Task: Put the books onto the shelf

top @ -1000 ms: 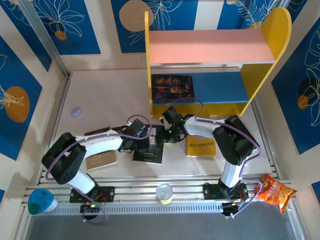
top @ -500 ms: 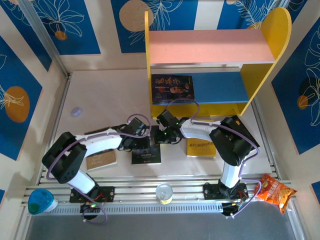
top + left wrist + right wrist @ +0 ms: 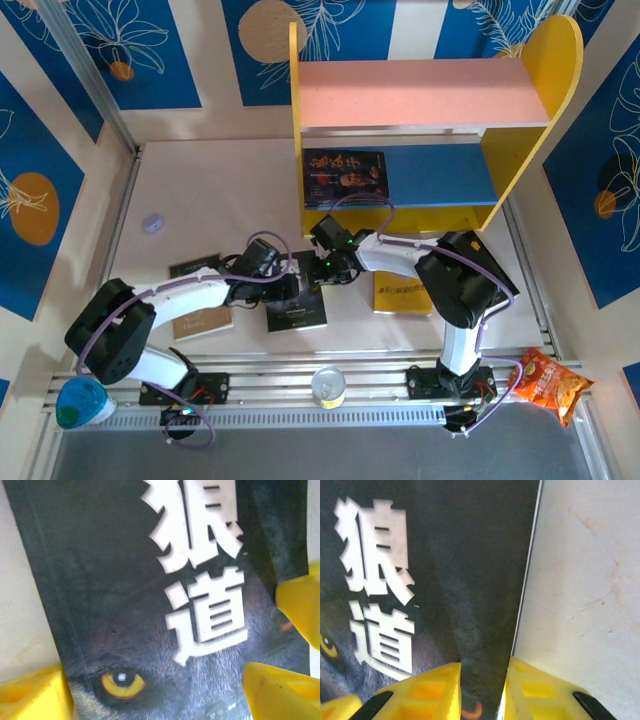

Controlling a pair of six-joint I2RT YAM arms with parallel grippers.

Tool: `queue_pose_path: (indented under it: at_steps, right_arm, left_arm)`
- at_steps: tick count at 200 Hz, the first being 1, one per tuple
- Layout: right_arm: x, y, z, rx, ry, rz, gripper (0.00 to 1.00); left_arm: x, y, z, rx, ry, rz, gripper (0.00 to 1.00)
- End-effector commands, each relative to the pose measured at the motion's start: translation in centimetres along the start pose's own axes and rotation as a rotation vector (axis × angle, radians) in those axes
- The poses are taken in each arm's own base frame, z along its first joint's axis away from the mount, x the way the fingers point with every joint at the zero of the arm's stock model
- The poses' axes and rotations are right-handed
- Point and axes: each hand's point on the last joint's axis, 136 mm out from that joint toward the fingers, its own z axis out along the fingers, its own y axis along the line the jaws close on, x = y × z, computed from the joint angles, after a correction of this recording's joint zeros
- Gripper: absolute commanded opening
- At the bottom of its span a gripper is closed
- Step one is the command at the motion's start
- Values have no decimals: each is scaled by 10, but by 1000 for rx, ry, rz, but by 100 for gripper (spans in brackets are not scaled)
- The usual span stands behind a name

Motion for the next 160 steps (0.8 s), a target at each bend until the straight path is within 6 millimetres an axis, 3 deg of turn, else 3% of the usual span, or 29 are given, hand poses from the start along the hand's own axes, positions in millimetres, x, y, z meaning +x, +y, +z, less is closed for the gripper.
queue_pose_path:
  at_steps: [1,55,105,160]
  right_arm:
    - [37,11,43,-55,132,-44,23]
    - [36,10,44,-63,130,-39,23]
    - [30,16,45,-91,118,-36,23]
    - [23,25,42,-119,108,-44,23]
  left_arm:
    - [-19,-148,-62,663,-67,188,81]
    - [-27,-154,-84,772,-140,169,81]
    - [-34,-151,-106,771,-196,171,81]
    - [-39,-132,-104,655,-233,145,80]
